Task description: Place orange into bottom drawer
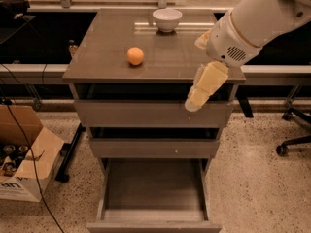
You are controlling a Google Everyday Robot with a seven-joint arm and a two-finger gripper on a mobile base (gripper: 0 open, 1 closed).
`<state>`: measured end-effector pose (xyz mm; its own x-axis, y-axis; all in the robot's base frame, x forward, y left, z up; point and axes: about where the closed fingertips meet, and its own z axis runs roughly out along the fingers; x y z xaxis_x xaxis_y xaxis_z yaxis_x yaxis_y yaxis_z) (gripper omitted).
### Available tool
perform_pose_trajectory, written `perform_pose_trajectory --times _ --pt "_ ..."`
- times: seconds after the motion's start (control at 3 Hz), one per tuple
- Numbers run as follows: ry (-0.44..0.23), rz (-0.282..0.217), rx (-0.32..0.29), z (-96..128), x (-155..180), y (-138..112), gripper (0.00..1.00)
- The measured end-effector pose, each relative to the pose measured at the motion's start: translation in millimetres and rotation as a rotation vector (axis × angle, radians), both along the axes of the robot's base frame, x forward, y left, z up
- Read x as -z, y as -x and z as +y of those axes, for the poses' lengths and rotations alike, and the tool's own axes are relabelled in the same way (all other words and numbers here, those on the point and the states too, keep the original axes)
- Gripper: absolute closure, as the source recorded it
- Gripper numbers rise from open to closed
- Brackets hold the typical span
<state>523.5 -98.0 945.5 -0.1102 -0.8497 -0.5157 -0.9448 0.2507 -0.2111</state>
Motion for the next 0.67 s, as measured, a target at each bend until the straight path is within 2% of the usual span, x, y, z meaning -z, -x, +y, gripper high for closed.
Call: perform_pose_trajectory --times 0.67 --pt "-0.027 0.007 0.013 4.2 3.1 -1.3 0.00"
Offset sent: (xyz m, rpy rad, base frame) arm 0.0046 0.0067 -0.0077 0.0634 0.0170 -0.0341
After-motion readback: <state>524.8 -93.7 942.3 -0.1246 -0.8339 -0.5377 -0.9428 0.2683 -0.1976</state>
